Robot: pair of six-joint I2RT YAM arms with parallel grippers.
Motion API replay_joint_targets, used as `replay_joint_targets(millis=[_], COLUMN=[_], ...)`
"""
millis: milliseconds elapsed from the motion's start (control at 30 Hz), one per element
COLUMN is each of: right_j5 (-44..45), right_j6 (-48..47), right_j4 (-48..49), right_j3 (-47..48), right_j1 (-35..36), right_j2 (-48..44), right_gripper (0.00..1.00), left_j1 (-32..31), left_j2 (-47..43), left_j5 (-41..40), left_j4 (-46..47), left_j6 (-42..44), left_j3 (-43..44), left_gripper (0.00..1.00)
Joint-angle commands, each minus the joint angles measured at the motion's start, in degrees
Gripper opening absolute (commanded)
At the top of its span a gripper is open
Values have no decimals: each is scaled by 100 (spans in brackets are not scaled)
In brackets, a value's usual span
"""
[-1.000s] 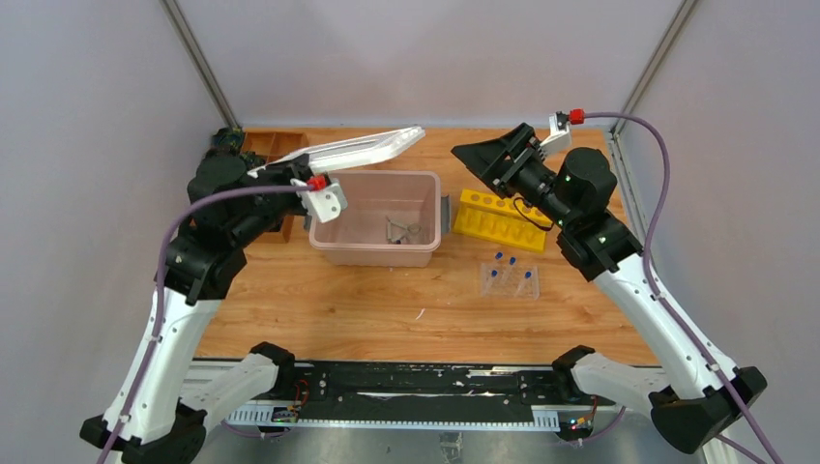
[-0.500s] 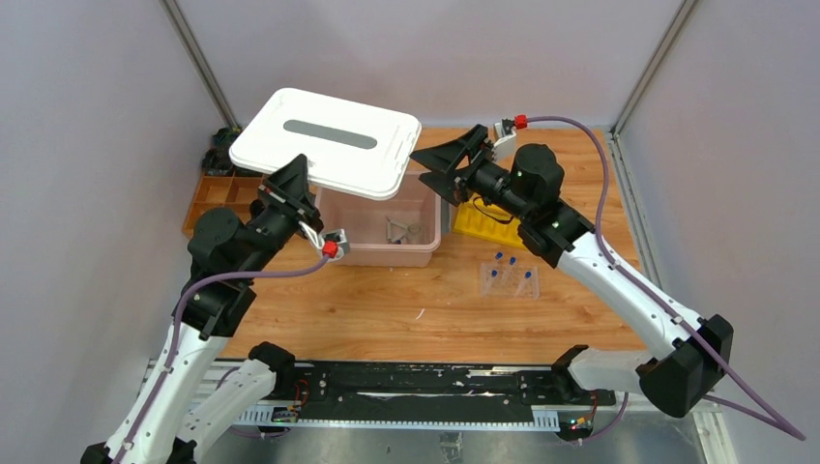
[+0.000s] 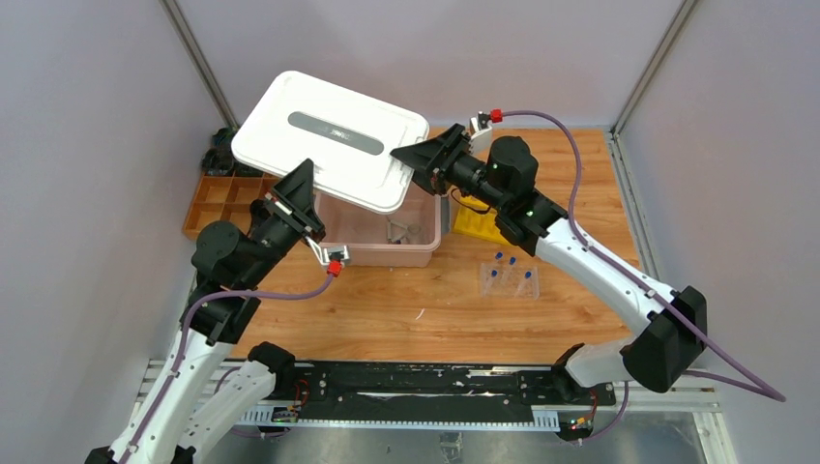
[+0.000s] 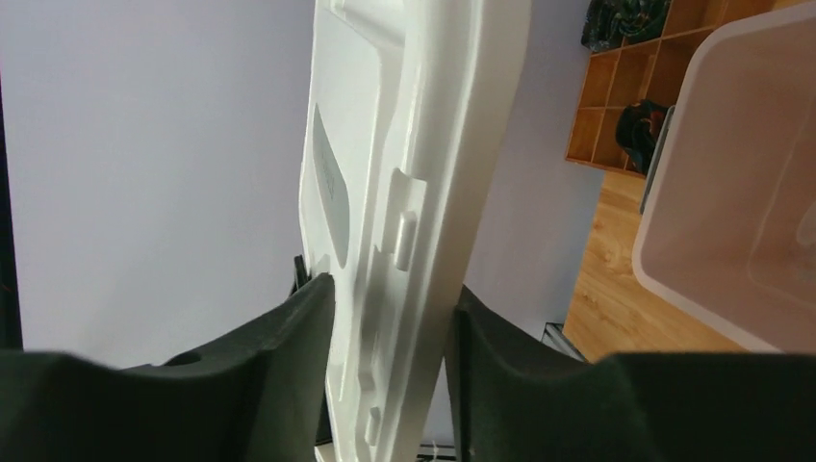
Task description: Organize the chemistry lab equipment
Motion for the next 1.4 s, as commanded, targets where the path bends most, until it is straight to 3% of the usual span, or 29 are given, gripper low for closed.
replay_joint_targets(millis=[0, 133, 200, 267, 300, 367, 467, 767, 967, 1133, 1367], right_j5=[67, 177, 249, 403, 467, 508, 417, -91, -292, -515, -595], right_j6=[257, 324, 288, 214, 173, 74, 18, 38, 75, 97, 112], right_j4=[735, 920, 960, 944, 931, 817, 724, 841, 1143, 1332, 1638], right_j3=[67, -61, -95, -156, -193, -271, -435, -1090, -1450, -1673, -2086], right_j1=[119, 114, 113, 93, 65, -62, -353, -944, -1013, -1013, -1014], right_j2=[-27, -33, -75, -154, -199, -296, -406, -449, -178, -1, 148], right_gripper=[40, 17, 9, 5, 4, 2, 1, 0, 0, 0, 1], left_j1=[-40, -44, -44, -44, -44, -44, -44, -44, -31, 26, 1043], left_j2=[-46, -20, -28, -19, -1, 57, 56, -22, 593, 1159, 1970], left_j5=[157, 131, 156, 144, 154, 256, 450, 434, 157, 424, 884], left_j4=[494, 486, 479, 246, -254, -1394, -2615, -4369, -4428, -4855, -4875], left_j6=[217, 200, 81, -302, -484, -867, -1249, -2722, -4709, -5717, -6389], left_j3=[1, -23, -53, 38, 196, 606, 826, 937, 1683, 2247, 2687], left_gripper=[0, 2, 23, 55, 72, 97, 100, 100, 100, 100, 99])
